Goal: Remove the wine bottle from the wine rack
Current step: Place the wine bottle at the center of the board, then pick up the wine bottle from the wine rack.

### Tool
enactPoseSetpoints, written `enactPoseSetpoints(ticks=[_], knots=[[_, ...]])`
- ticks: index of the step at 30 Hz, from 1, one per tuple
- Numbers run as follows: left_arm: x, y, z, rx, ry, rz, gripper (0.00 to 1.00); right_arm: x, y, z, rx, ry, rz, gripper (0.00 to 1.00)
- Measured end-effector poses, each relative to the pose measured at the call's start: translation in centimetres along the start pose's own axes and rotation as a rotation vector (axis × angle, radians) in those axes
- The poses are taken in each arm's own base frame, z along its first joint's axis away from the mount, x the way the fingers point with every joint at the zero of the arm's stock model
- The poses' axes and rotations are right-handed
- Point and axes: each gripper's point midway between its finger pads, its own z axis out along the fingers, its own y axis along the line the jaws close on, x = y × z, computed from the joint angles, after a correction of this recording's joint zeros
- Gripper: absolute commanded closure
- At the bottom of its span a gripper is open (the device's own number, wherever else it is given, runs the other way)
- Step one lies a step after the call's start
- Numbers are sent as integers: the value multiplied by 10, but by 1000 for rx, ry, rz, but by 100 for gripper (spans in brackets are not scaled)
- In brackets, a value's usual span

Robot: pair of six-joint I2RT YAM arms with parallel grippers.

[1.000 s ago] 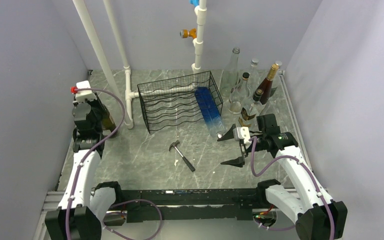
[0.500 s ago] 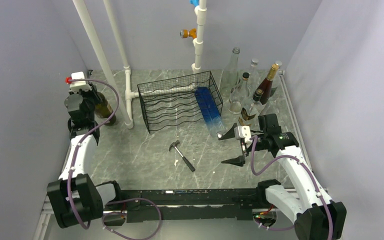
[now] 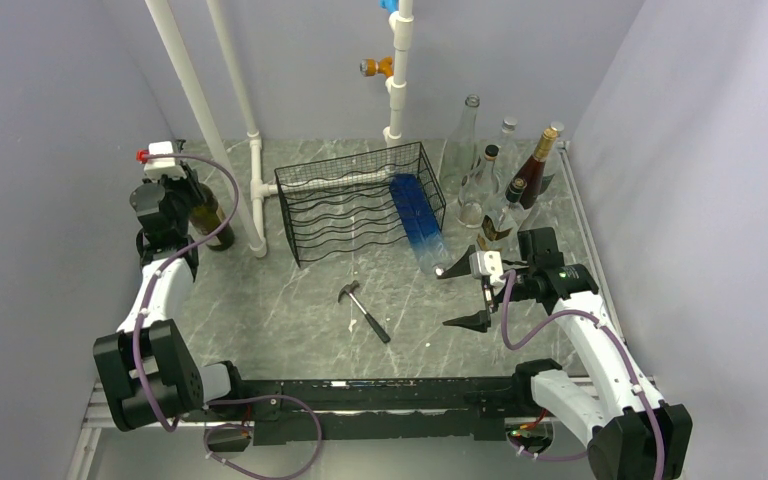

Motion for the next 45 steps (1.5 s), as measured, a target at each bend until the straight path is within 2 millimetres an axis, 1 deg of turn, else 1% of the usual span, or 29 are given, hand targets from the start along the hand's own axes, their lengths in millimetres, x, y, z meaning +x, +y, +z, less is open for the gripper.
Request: enactPoseSetpoints(ticks=[3, 4, 6, 9, 11, 13, 19, 24, 30, 33, 36, 37, 41, 45], knots=[[0, 1, 1, -2, -1, 1, 100, 0, 0, 0, 0, 0, 0, 5], [0, 1, 1, -2, -2, 1, 98, 0, 0, 0, 0, 0, 0, 5], [0, 2, 1, -3, -5, 1, 86, 0, 0, 0, 0, 0, 0, 5], [0, 2, 2, -7, -7, -2, 65, 0, 0, 0, 0, 0, 0, 5], [0, 3, 2, -9, -6, -4, 57, 0, 0, 0, 0, 0, 0, 5], [0, 4, 2, -17, -7, -6, 52, 0, 0, 0, 0, 0, 0, 5], [-14, 6, 1, -26, -51, -10, 42, 0, 0, 0, 0, 0, -4, 5], [-21, 7, 0, -38, -65, -30, 38, 0, 0, 0, 0, 0, -7, 4], [-36, 6, -5, -45, -81, -59, 30, 0, 0, 0, 0, 0, -5, 4], [-46, 8, -12, -66, -81, -91, 20, 0, 0, 0, -1, 0, -5, 4], [-57, 9, -22, -90, -84, -127, 6, 0, 0, 0, -1, 0, -5, 4], [-59, 10, -26, -96, -83, -137, 4, 0, 0, 0, -1, 0, -5, 4], [-70, 10, -48, -125, -87, -190, 1, 0, 0, -1, 2, 0, -9, 4], [-82, 7, -73, -136, -98, -255, 1, -2, 1, -1, 6, 0, -17, 1]])
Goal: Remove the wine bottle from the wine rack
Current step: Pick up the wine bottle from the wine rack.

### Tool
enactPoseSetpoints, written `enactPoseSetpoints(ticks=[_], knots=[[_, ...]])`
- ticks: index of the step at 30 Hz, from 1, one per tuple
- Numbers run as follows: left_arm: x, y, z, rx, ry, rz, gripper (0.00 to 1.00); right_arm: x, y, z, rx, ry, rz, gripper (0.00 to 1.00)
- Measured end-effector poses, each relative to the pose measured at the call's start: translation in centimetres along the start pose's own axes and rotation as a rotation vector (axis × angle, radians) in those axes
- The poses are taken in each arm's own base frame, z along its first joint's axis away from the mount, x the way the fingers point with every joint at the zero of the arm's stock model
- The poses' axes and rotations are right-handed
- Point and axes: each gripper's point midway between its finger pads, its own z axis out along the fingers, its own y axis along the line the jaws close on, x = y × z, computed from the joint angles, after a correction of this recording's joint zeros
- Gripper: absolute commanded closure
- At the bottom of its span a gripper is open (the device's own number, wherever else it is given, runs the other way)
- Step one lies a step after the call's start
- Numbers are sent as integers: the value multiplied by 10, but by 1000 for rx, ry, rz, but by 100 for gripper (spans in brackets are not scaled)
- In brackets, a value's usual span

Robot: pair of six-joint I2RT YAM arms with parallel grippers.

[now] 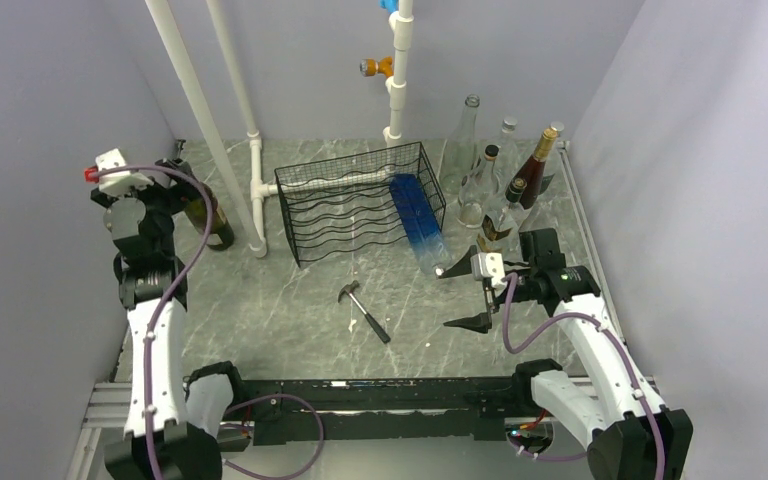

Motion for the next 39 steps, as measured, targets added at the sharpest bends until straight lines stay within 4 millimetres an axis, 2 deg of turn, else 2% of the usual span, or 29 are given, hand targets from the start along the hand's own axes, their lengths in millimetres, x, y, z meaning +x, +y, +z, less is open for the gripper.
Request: enactPoseSetpoints(ticks=[4, 8, 14, 18, 25, 30, 35, 39], knots=[[-1, -3, -25, -6, 30, -65, 1, -1, 0, -1, 5, 1, -3, 0], [12, -9, -50, 16, 102, -111, 0, 2, -2, -3, 22, 21, 4, 0], [59, -21, -83, 115, 267, -121, 0, 8, -9, -9, 65, 68, 39, 0], [87, -38, -101, 238, 337, -83, 1, 8, -15, -13, 94, 98, 71, 0], [126, -65, -126, 436, 433, -23, 0, 12, -25, -21, 136, 174, 153, 0], [135, -75, -130, 494, 464, 16, 0, 14, -35, -26, 139, 230, 229, 0], [144, -93, -140, 579, 499, 50, 0, 23, -34, -29, 148, 273, 267, 0], [131, -98, -149, 613, 447, 51, 0, 28, -46, -28, 180, 285, 289, 0]])
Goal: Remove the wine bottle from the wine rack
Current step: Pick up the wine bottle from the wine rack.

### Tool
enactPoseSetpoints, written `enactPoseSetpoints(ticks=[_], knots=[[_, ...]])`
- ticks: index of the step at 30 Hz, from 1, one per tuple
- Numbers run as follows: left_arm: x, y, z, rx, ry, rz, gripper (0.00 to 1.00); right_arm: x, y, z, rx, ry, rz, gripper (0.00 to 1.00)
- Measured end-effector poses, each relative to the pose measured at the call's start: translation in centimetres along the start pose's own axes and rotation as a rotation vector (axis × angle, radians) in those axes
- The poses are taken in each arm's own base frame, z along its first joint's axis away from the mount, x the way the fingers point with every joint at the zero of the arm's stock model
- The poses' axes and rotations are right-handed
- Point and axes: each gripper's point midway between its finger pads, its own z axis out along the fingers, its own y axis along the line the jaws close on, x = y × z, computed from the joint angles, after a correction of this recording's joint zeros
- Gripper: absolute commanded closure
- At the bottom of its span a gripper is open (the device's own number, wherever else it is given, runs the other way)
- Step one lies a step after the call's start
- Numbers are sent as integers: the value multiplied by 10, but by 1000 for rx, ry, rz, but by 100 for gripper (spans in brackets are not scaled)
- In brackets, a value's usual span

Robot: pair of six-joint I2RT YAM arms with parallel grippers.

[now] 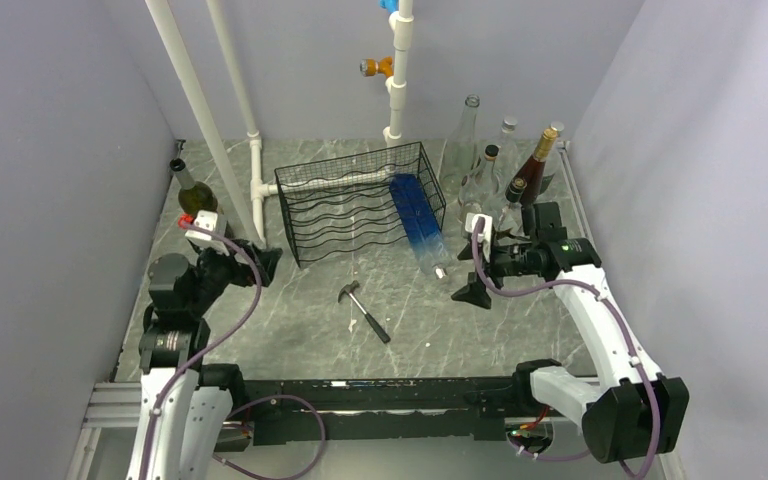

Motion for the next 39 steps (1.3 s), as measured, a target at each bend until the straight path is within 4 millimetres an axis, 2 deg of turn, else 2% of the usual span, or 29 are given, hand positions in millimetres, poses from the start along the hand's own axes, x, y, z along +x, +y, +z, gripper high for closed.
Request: enactPoseSetpoints(ticks=[3, 5, 8, 11, 13, 16, 20, 27, 35, 39], knots=[[-14, -11, -8, 40, -62, 31, 1, 2, -7, 6, 12, 28, 0, 0], [-15, -14, -4, 65, -60, 34, 0, 3, -4, 12, 0, 54, -8, 0], [1, -11, 10, 88, 23, -5, 1, 3, 0, 20, -22, 95, -20, 0], [15, -7, 17, 98, 88, -68, 0, 0, -5, 21, -2, 124, -16, 0], [14, -9, 13, 111, 83, -83, 1, -7, -13, 19, 32, 133, 7, 0], [-5, -20, -1, 134, -16, -35, 1, -18, -27, 19, 82, 136, 45, 0], [-25, -31, -13, 165, -113, 22, 0, -19, -43, 26, 167, 164, 104, 0], [-9, -24, -2, 159, -34, -25, 1, -16, -60, 47, 337, 170, 230, 0], [-15, -27, -7, 163, -62, -9, 0, -4, -85, 72, 551, 149, 355, 0], [-14, -24, -6, 154, -58, -14, 1, 8, -105, 79, 656, 149, 416, 0]])
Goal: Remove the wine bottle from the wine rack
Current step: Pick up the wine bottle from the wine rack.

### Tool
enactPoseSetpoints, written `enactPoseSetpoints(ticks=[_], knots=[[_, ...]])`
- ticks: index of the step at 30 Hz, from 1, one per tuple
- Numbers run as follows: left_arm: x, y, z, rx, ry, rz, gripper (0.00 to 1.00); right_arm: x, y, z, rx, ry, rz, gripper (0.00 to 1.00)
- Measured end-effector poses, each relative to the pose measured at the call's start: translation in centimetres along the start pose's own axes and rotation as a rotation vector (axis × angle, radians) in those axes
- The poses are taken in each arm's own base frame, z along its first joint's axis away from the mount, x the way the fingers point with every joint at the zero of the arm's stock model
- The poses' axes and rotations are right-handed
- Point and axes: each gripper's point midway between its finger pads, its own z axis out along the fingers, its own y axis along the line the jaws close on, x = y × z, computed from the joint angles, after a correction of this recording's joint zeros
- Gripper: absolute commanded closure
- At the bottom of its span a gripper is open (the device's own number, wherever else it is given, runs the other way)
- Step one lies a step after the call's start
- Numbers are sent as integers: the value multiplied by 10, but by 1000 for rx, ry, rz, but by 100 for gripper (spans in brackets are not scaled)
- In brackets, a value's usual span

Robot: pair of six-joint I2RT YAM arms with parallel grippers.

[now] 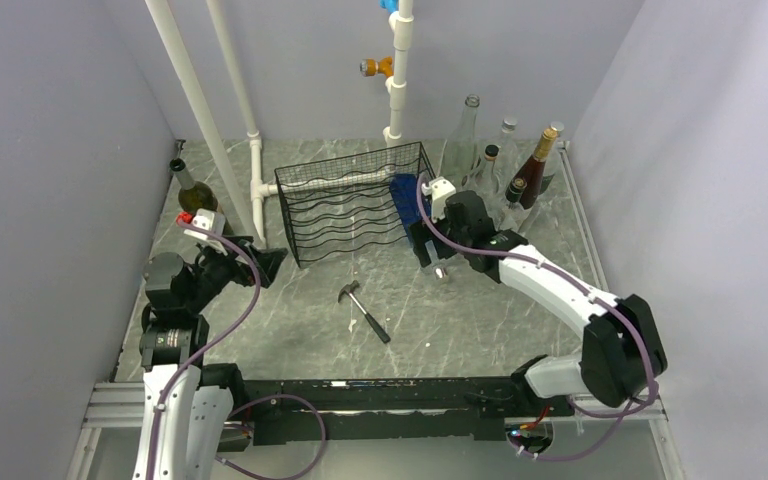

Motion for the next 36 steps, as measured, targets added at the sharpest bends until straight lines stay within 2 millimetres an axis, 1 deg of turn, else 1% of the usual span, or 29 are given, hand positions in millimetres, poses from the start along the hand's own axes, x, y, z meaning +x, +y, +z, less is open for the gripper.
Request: enactPoseSetpoints(ticks=[2, 5, 8, 15, 19, 27, 31, 36], knots=[[0, 0, 0, -1, -1, 0, 0, 1, -8, 10, 51, 1, 24, 0], [0, 0, 0, 1, -1, 0, 1, 3, -15, 21, 94, 3, 46, 0], [-1, 1, -1, -1, -2, -1, 0, 6, -18, 31, 113, 11, 59, 0], [-3, 2, -2, -2, -8, -12, 1, 23, -21, 52, 129, 59, 90, 2], [-3, 3, -2, -2, -10, -19, 0, 26, -22, 59, 134, 62, 100, 4], [-4, 2, -3, 6, -12, -20, 0, 23, -21, 67, 129, 32, 122, 9], [-5, 2, -3, 5, -18, -17, 1, 30, -20, 74, 122, 39, 139, 14], [-6, 3, -3, 2, -20, -17, 1, 38, -22, 78, 120, 52, 161, 22]])
